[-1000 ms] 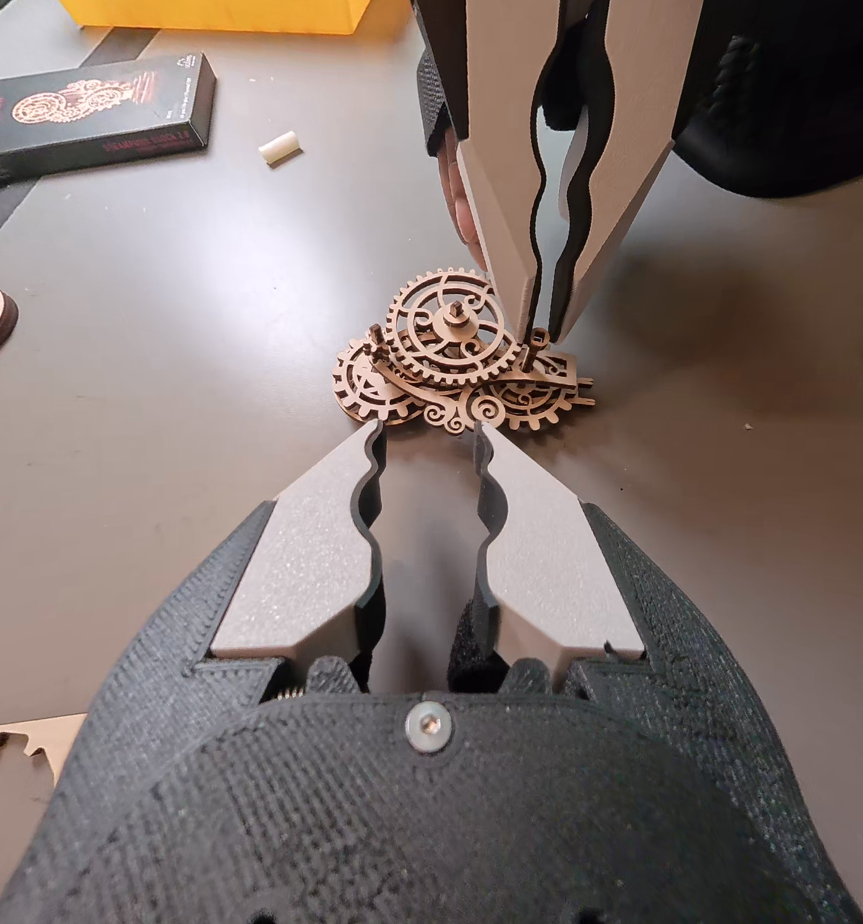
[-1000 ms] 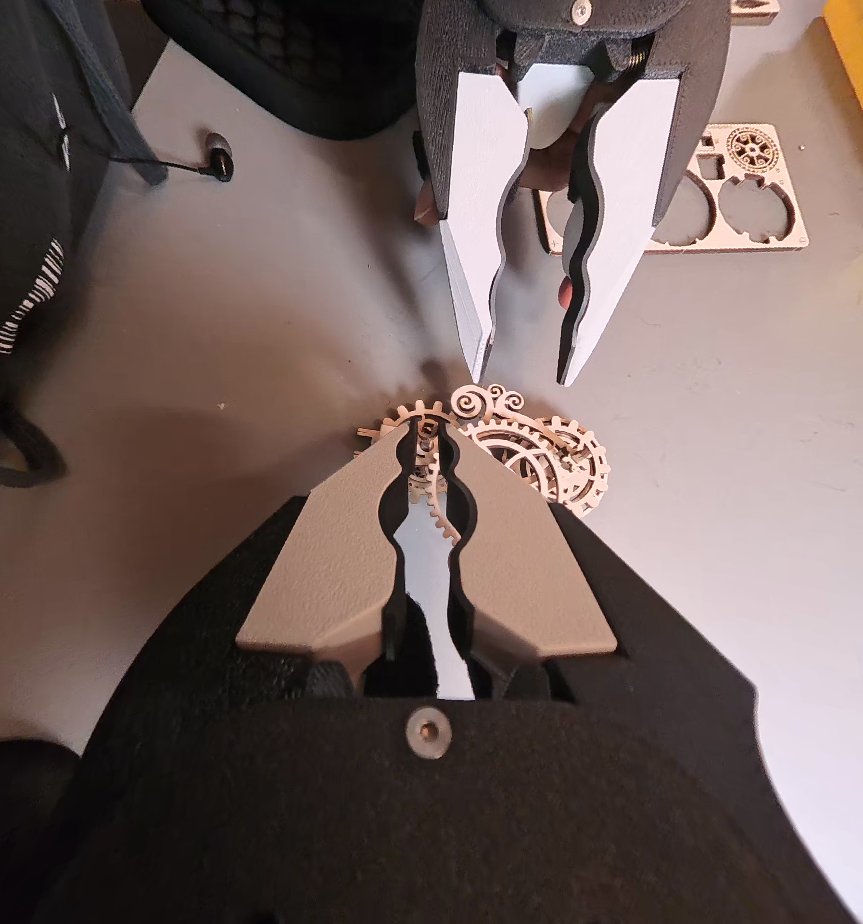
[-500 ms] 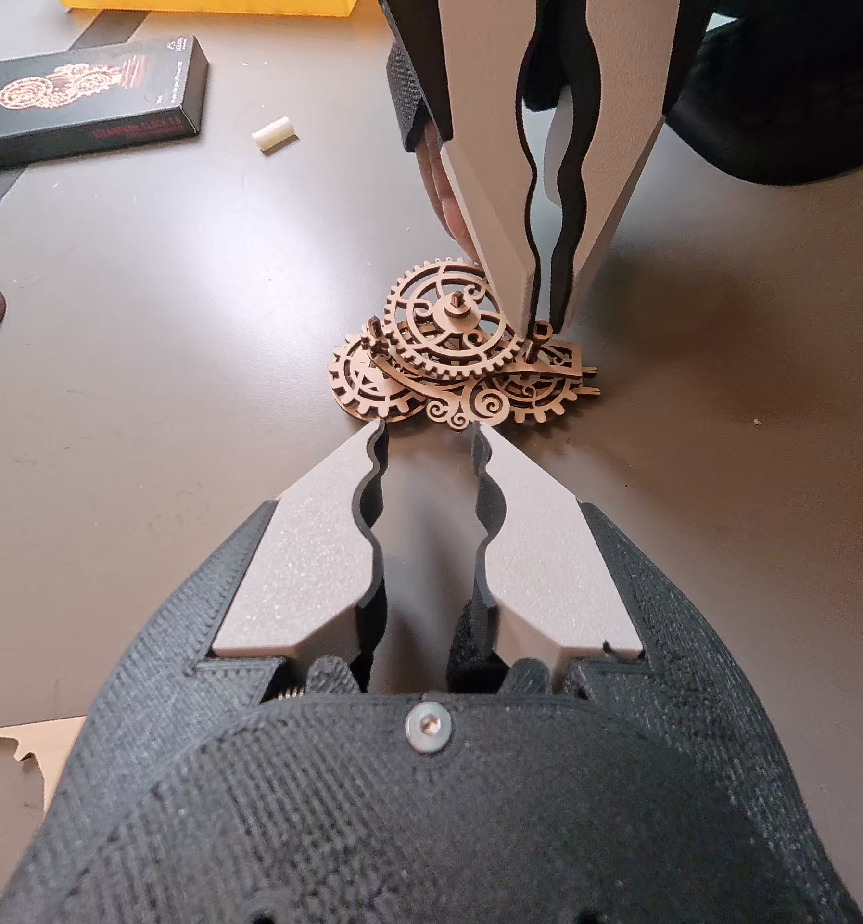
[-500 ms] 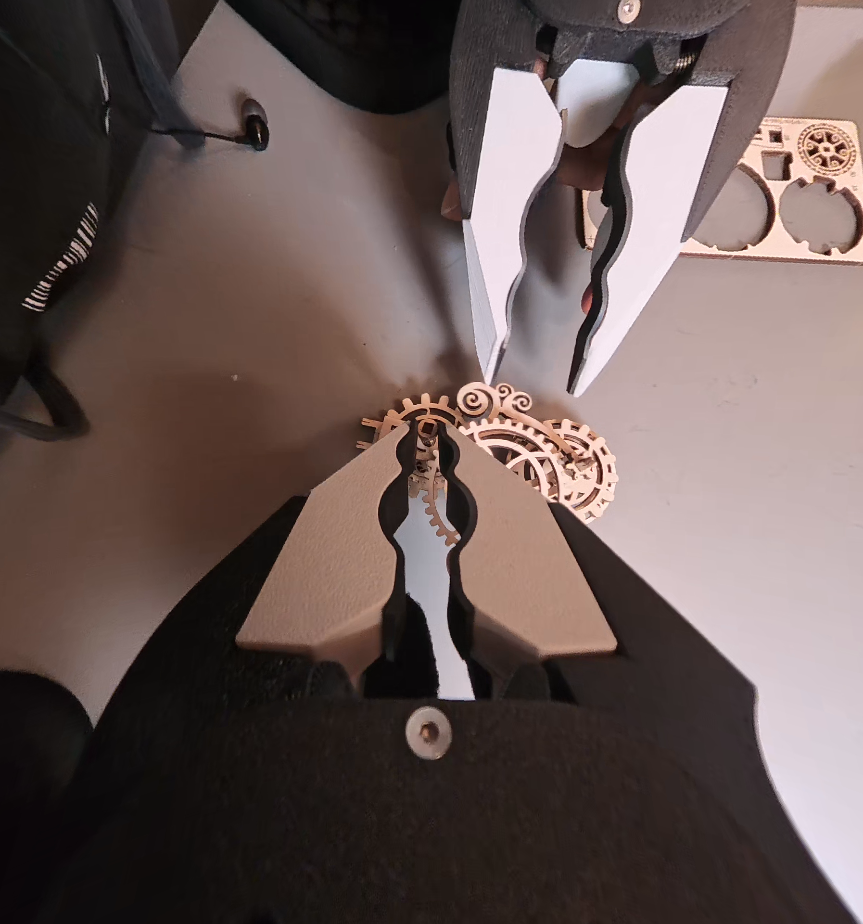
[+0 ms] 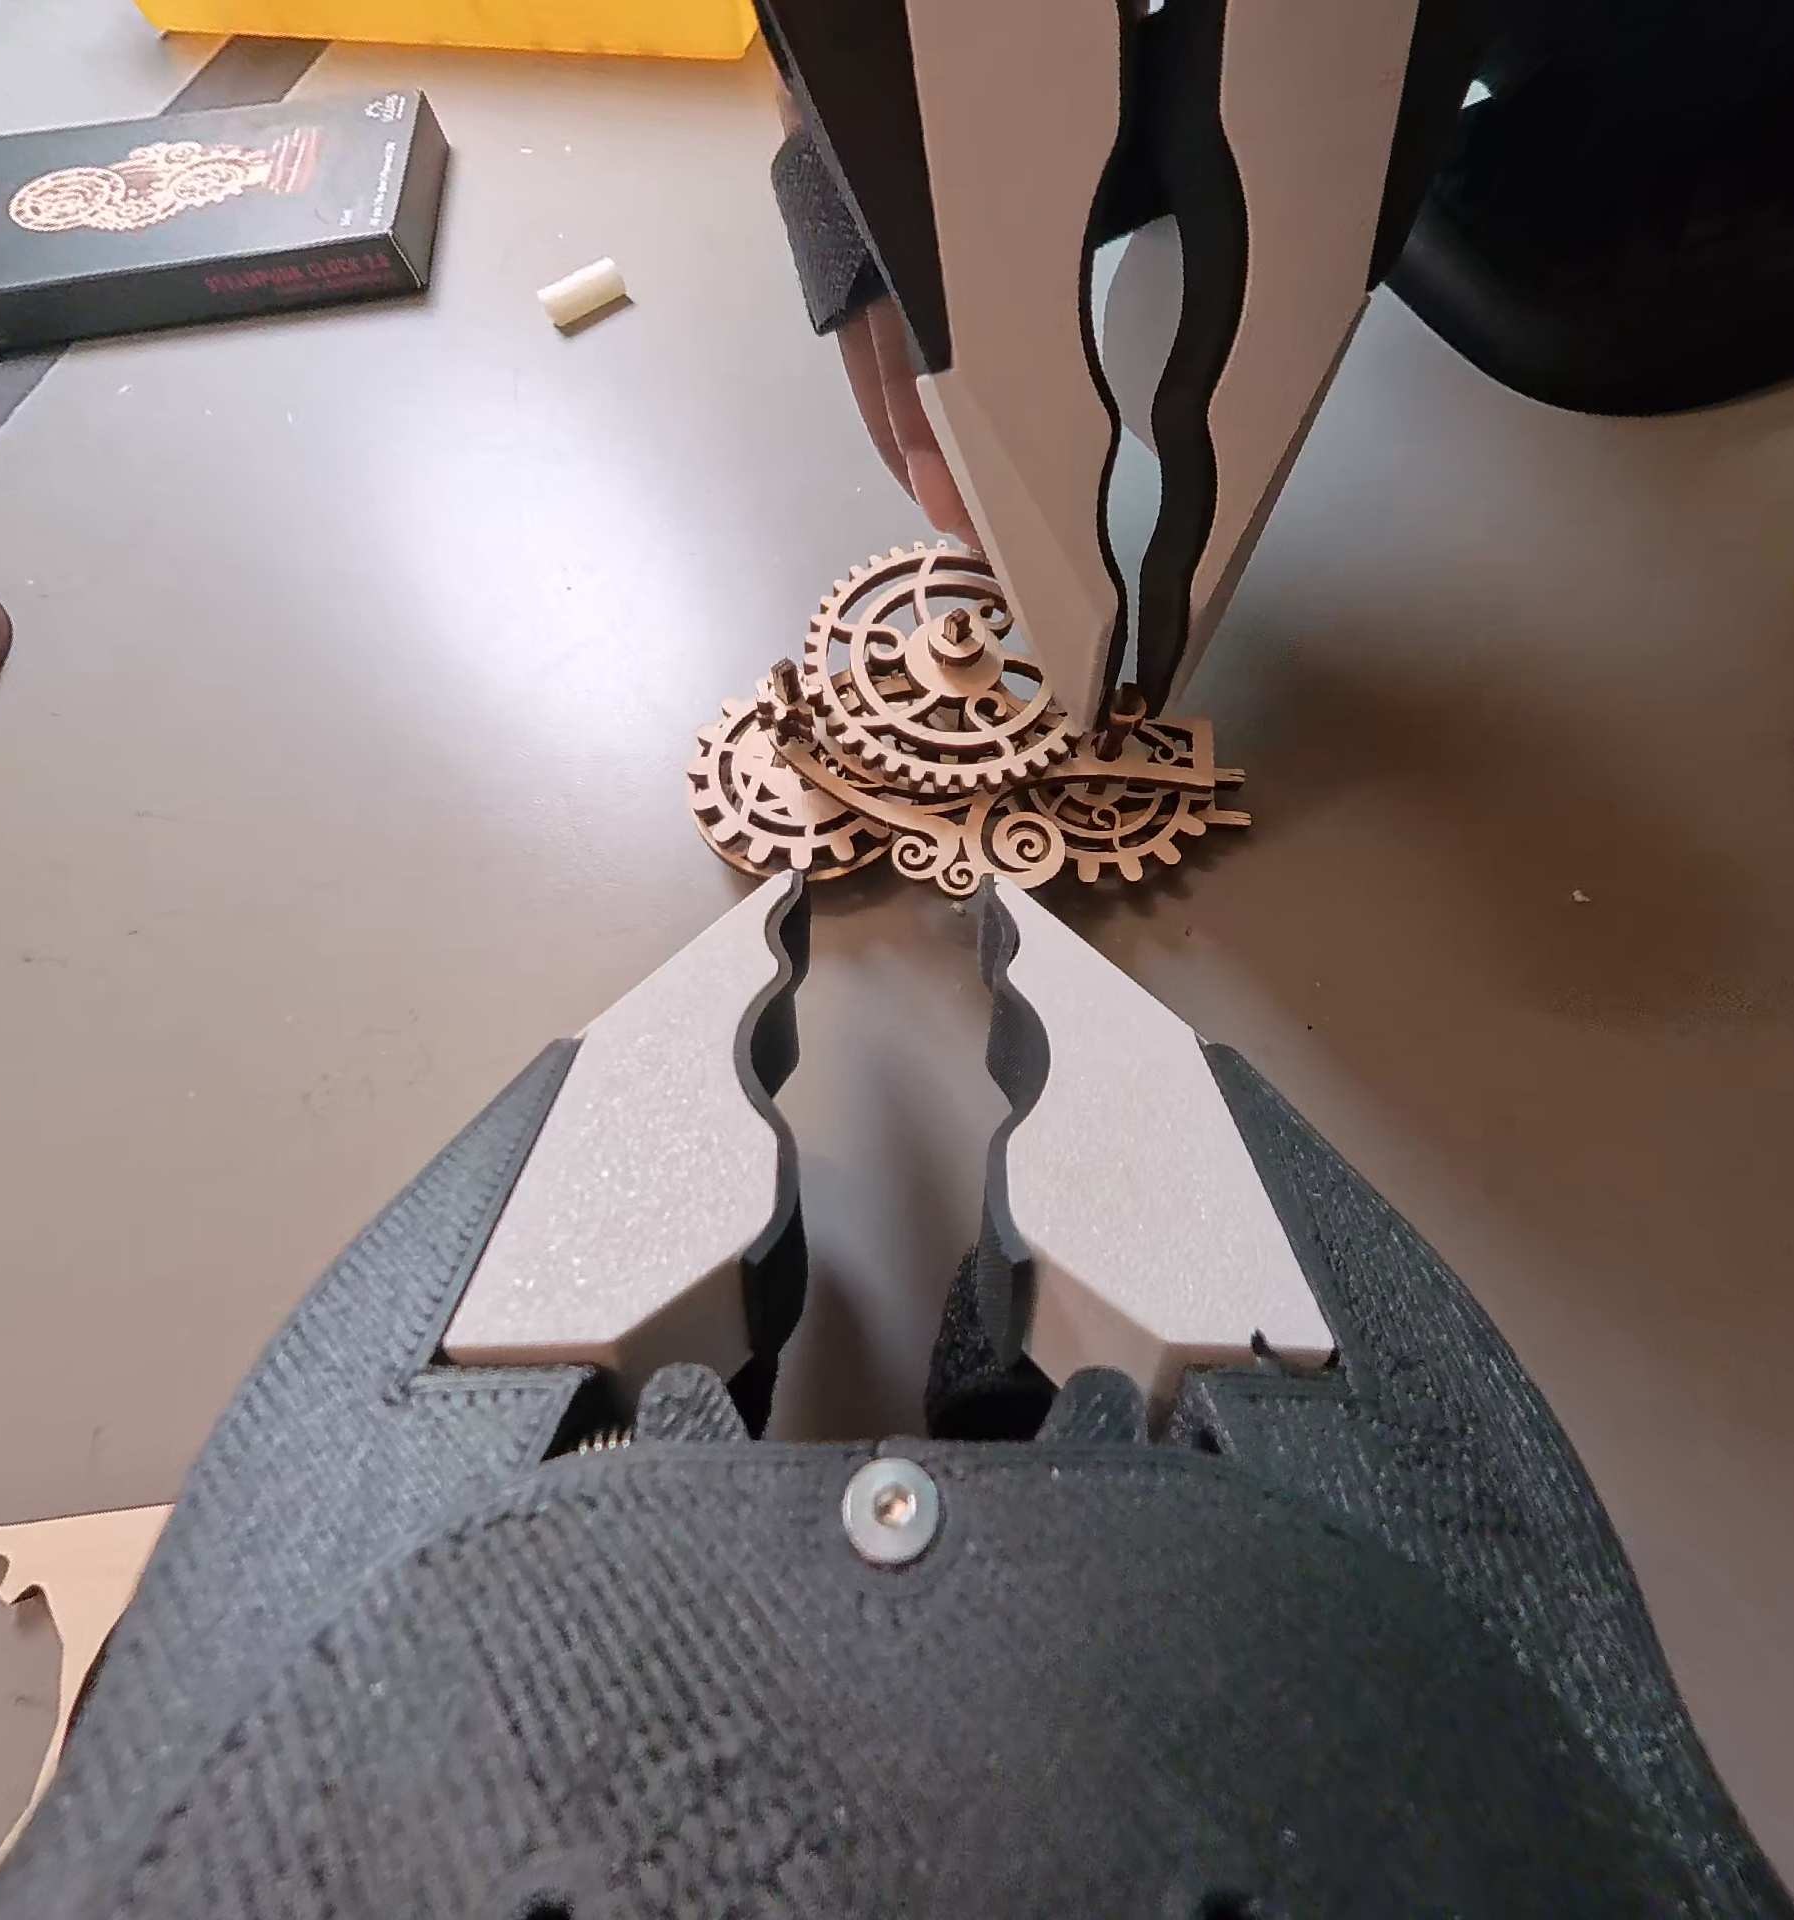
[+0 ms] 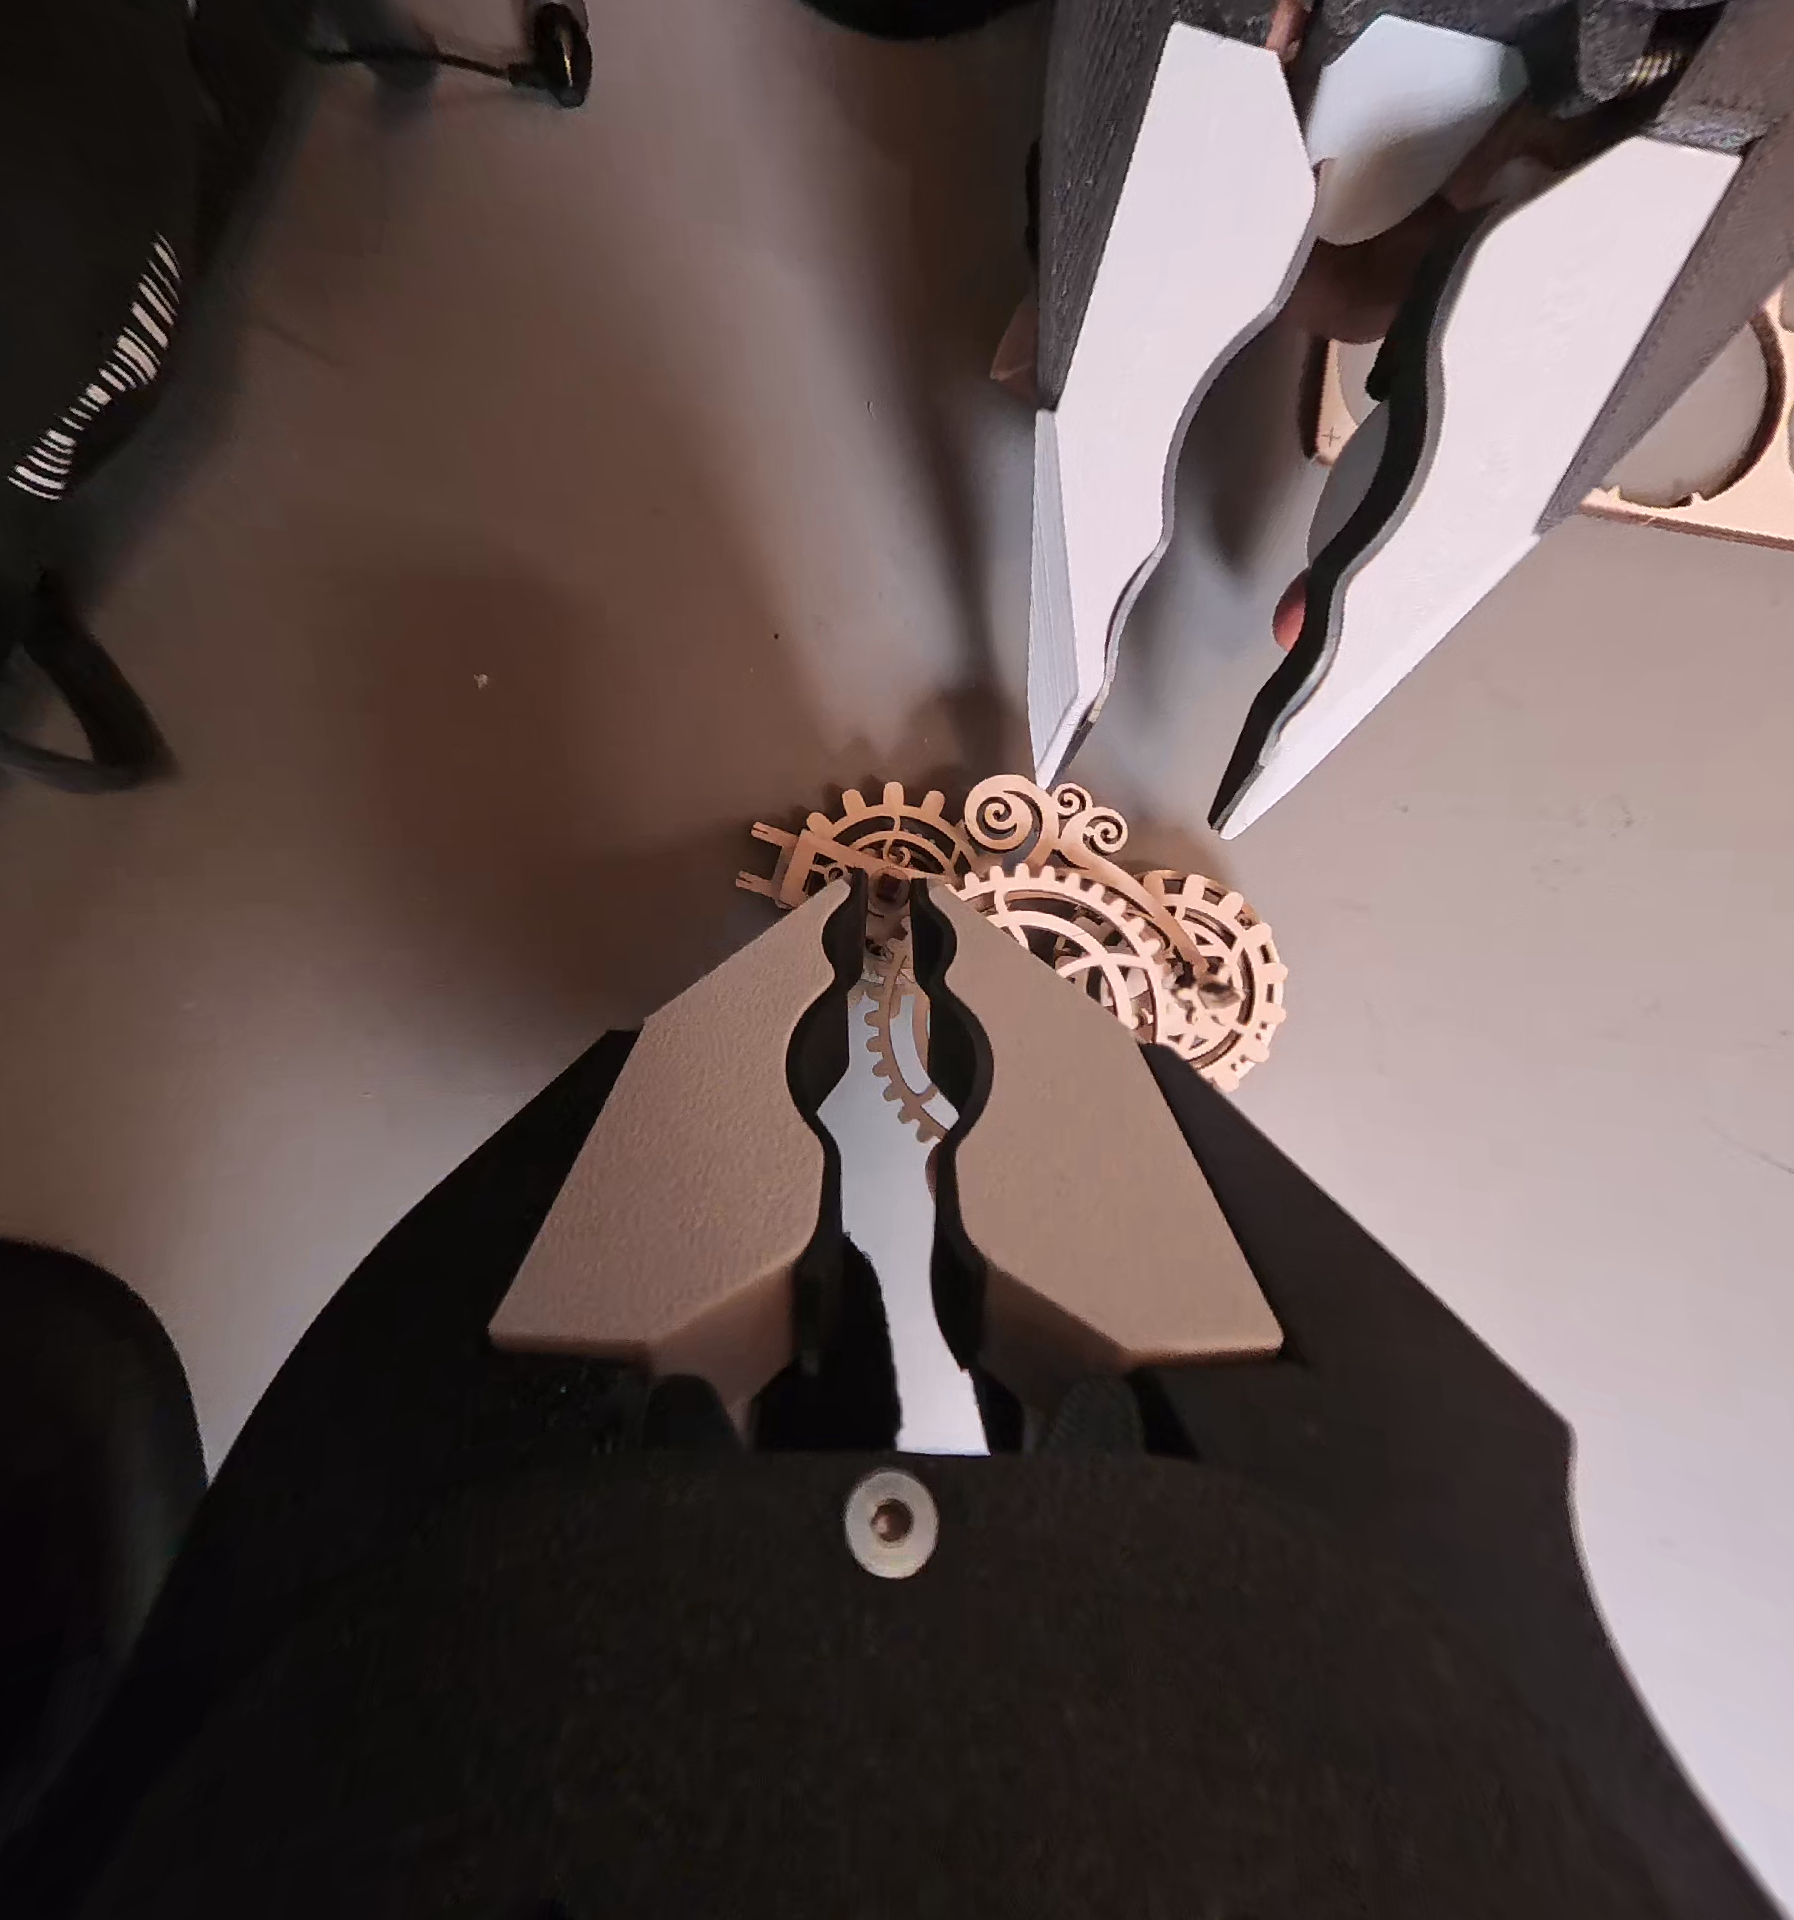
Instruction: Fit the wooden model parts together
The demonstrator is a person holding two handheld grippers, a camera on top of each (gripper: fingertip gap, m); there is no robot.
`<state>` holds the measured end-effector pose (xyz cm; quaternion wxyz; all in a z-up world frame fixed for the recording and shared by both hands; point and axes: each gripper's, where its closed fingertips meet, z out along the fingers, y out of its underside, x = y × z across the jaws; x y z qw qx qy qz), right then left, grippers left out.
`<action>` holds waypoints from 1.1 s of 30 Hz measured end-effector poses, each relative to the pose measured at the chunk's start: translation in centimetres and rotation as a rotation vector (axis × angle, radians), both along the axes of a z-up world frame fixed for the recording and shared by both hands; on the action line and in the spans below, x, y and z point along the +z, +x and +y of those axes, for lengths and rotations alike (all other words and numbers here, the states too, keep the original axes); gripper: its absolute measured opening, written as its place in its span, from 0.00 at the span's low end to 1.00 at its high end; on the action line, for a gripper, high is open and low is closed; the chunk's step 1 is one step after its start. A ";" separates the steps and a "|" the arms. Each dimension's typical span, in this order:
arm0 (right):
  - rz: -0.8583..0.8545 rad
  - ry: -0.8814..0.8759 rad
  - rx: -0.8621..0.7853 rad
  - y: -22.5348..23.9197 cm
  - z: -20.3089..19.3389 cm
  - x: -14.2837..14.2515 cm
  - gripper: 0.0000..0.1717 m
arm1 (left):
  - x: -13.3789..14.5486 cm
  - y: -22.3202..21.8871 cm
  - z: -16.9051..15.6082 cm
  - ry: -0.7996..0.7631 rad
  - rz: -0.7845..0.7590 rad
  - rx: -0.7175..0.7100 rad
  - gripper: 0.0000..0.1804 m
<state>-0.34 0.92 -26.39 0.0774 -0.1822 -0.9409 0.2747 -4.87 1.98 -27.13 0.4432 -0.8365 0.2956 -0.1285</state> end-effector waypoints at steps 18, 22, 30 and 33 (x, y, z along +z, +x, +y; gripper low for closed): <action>0.048 -0.048 -0.299 0.1 0.1 1.0 0.04 | -0.3 -0.4 0.0 -0.003 0.037 0.008 0.17; 0.057 -0.054 -0.352 -0.1 0.1 1.0 0.05 | -0.3 -0.3 -0.1 -0.001 0.047 0.001 0.17; 0.048 0.002 -0.360 -0.4 0.1 0.6 0.01 | -0.3 0.0 -0.2 -0.002 0.057 -0.010 0.18; 0.053 0.022 -0.347 -0.5 0.1 0.6 0.01 | -0.4 0.0 -0.2 -0.002 0.061 -0.011 0.18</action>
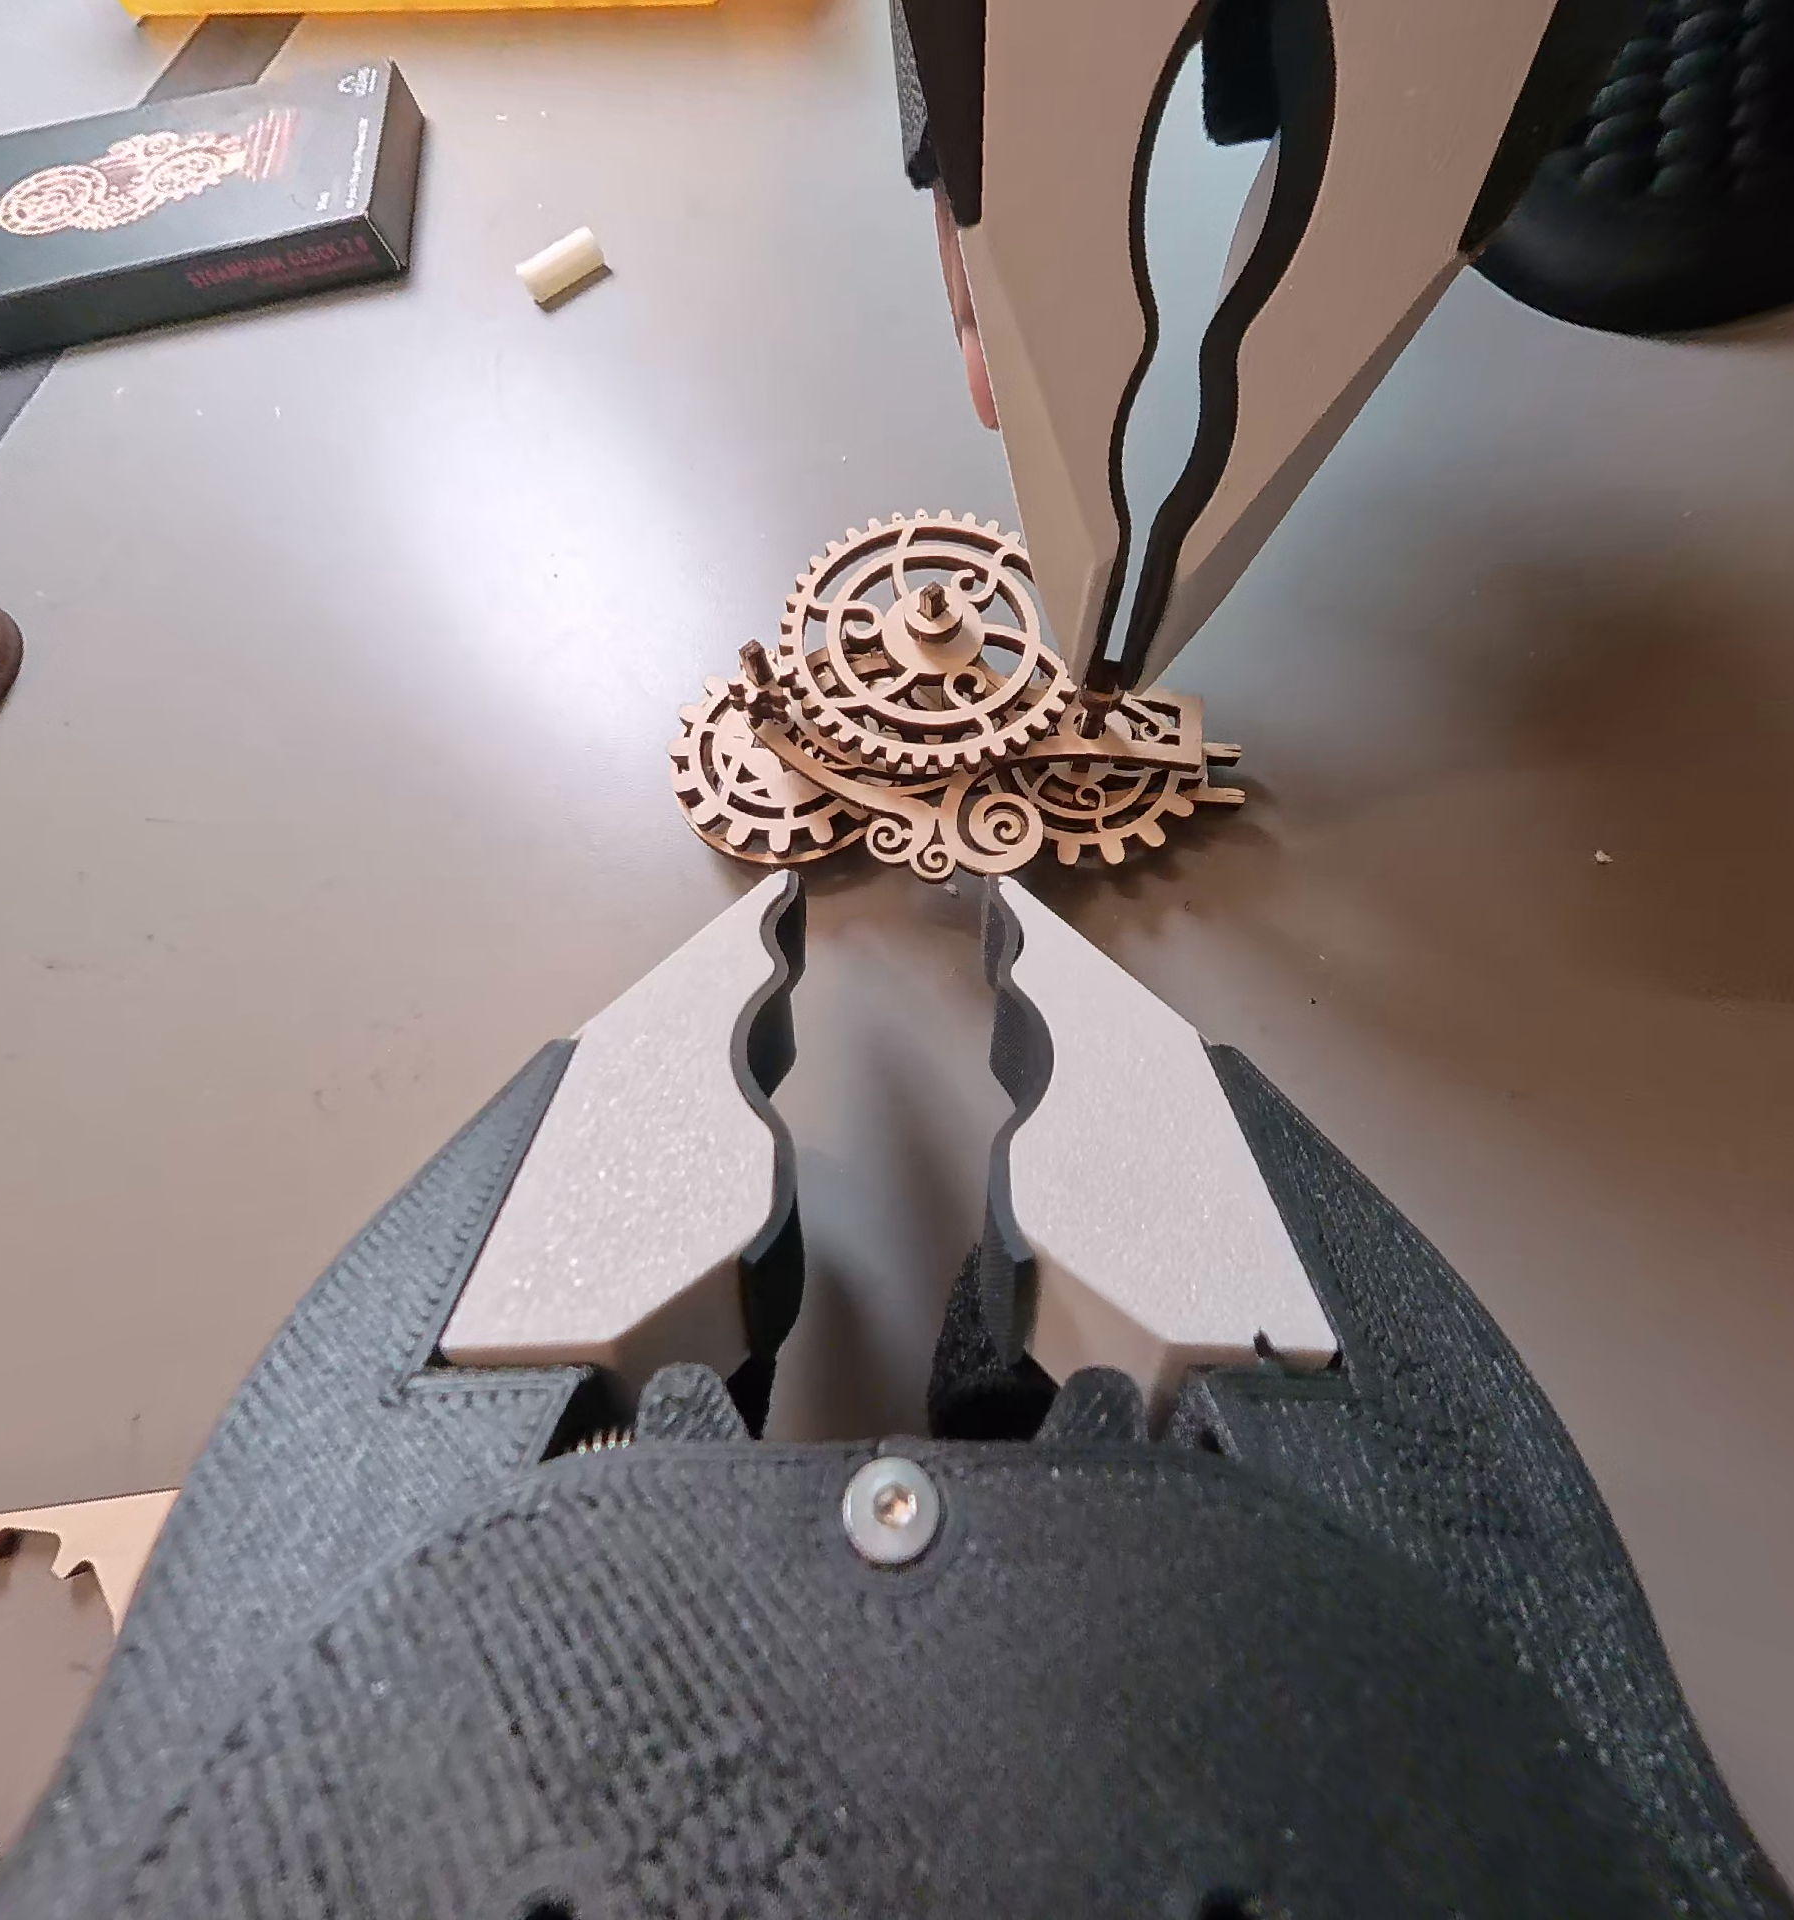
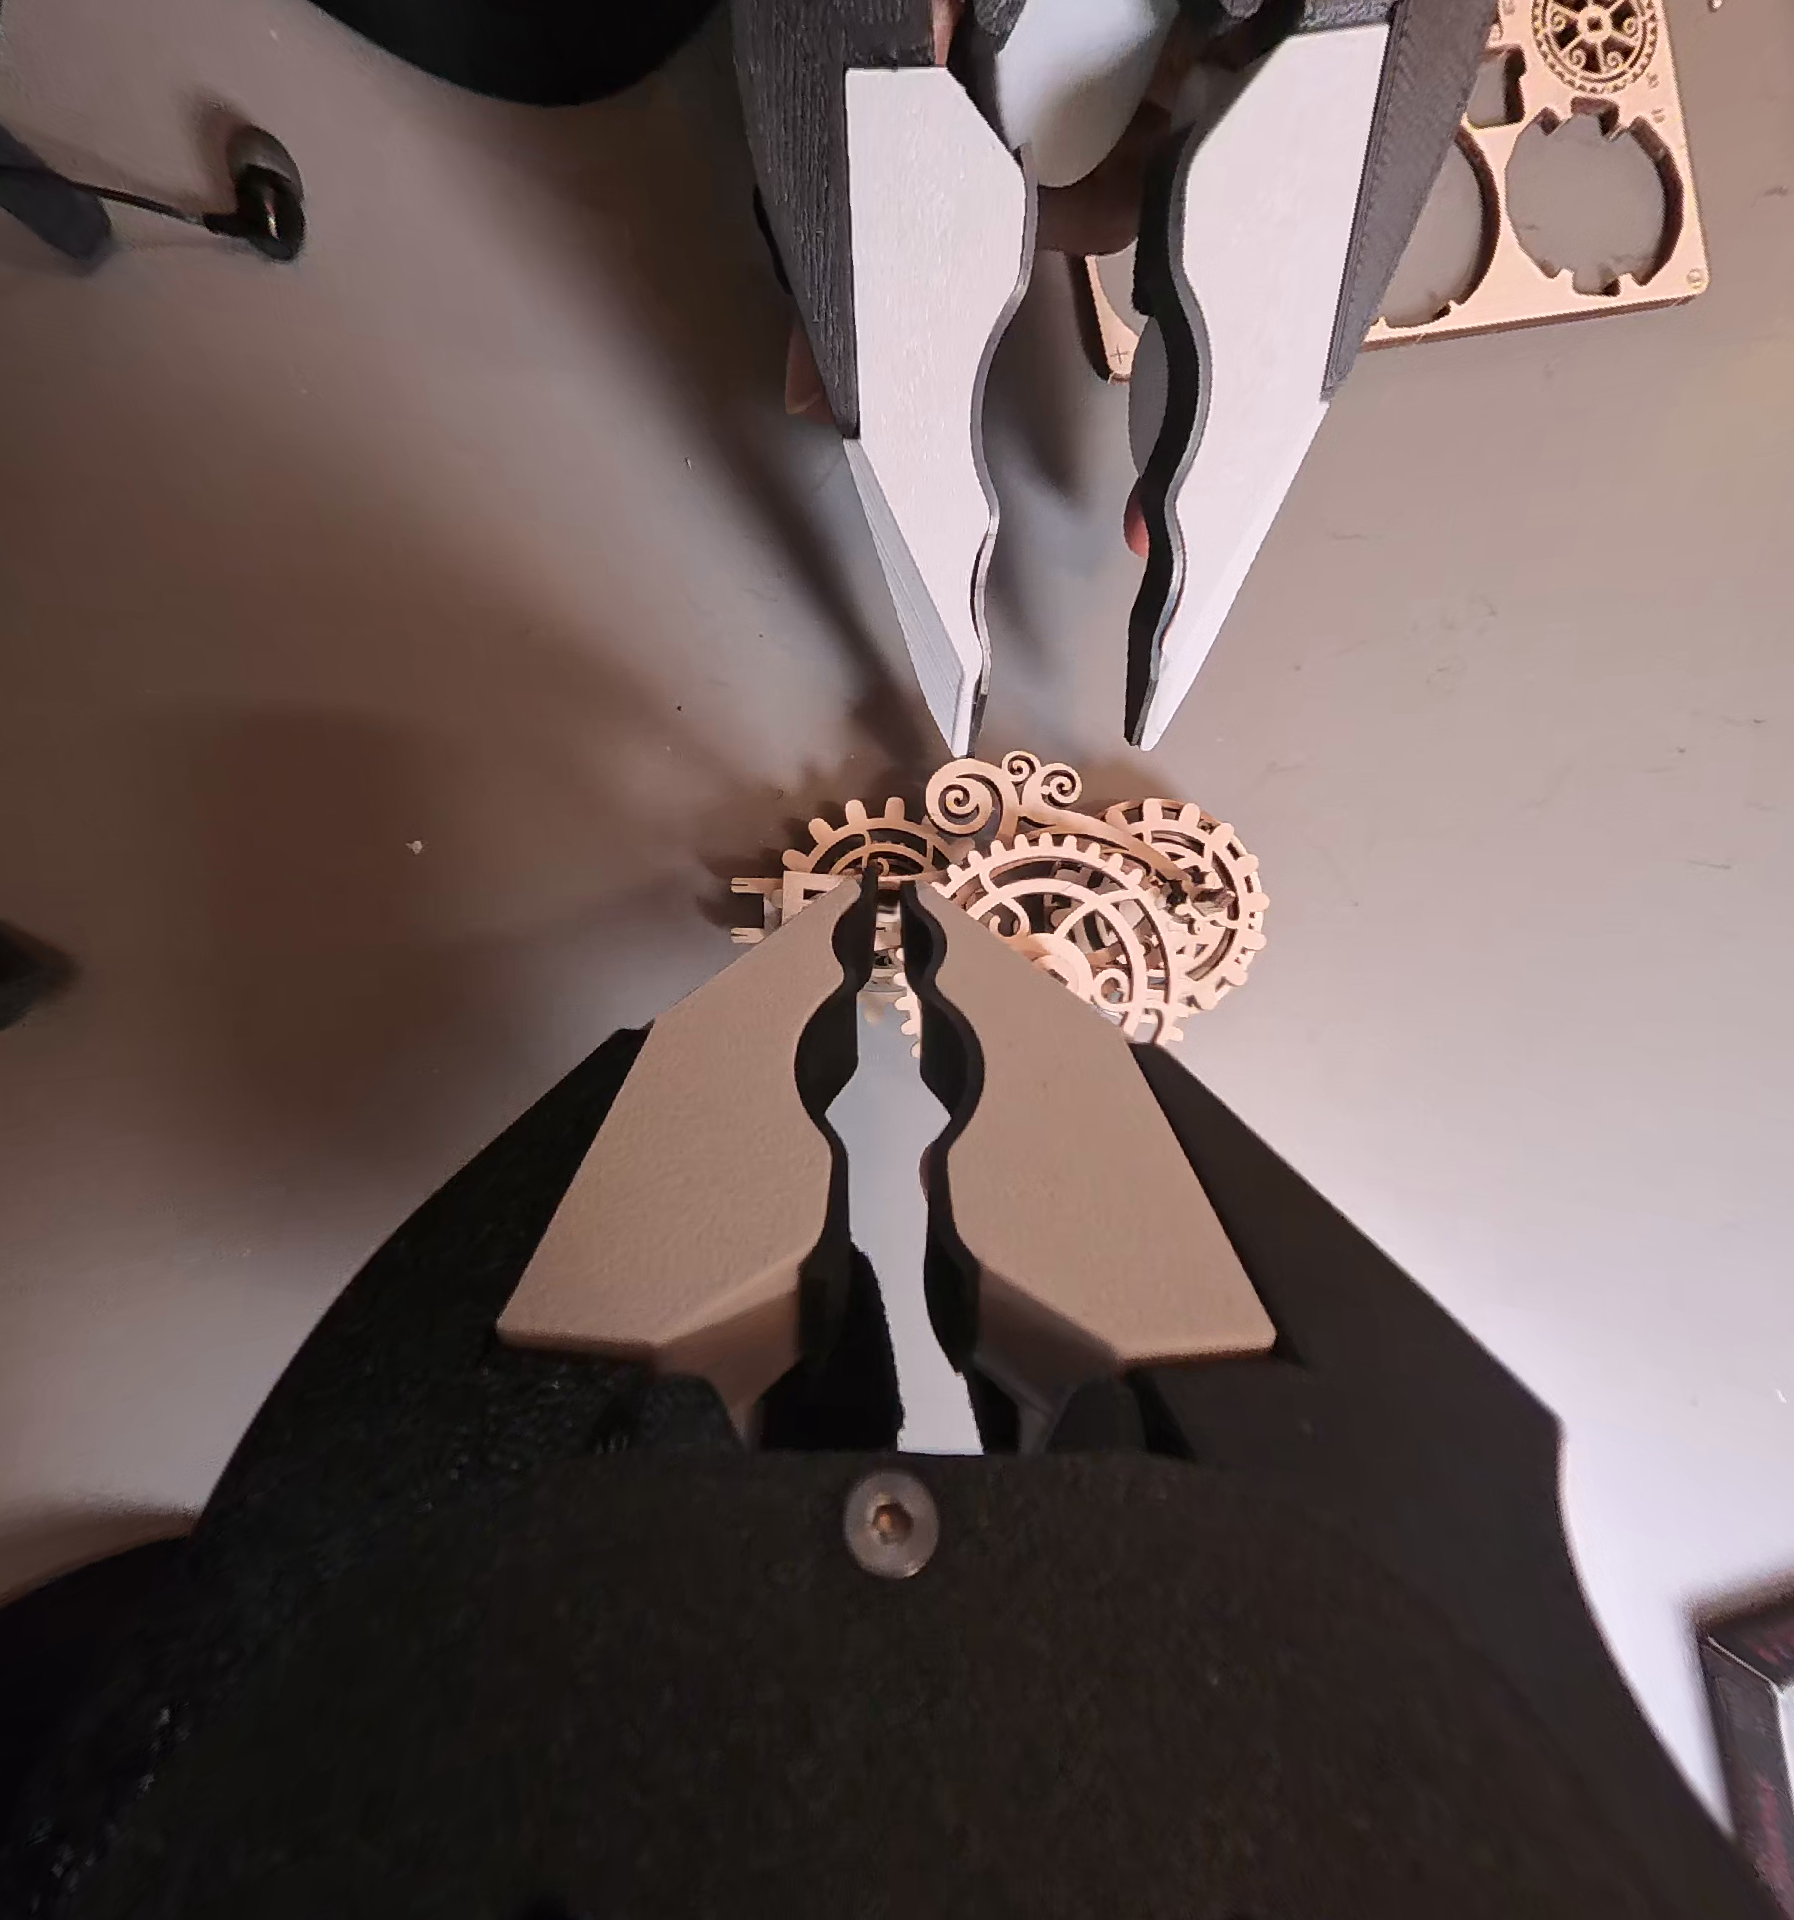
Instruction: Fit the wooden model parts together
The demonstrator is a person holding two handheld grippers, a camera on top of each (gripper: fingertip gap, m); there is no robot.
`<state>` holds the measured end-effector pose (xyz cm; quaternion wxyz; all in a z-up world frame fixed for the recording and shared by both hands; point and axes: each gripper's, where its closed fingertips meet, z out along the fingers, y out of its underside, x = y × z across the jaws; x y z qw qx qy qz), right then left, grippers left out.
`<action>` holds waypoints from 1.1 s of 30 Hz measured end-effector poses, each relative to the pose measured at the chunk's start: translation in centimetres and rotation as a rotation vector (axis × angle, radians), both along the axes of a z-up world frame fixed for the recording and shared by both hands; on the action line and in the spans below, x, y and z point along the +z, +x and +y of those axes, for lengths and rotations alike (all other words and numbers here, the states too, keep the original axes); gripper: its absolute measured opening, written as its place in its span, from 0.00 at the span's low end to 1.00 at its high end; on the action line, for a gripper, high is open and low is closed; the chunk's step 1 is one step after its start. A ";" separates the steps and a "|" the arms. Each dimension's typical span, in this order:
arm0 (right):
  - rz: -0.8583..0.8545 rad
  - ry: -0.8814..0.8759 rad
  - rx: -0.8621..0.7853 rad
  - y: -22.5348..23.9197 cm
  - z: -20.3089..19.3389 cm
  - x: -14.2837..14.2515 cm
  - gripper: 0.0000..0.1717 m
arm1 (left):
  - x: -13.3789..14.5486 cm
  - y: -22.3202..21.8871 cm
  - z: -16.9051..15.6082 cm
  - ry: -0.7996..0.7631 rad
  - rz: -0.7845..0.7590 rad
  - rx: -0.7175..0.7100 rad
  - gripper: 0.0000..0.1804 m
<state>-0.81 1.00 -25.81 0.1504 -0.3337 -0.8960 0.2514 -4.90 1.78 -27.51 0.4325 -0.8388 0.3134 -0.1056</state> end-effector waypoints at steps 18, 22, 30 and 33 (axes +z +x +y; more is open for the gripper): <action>-0.059 0.026 0.040 0.3 0.1 -0.3 0.03 | -0.2 0.4 0.0 -0.009 -0.014 -0.012 0.18; -0.093 0.044 0.065 0.3 0.0 -0.4 0.03 | -0.5 0.5 -0.1 -0.014 -0.008 -0.016 0.18; -0.142 0.023 0.094 0.6 0.2 -0.6 0.03 | -0.6 0.7 -0.1 -0.024 -0.016 -0.022 0.18; -0.152 0.012 0.095 0.6 0.0 -0.6 0.03 | -0.6 0.8 -0.1 -0.024 -0.021 -0.024 0.18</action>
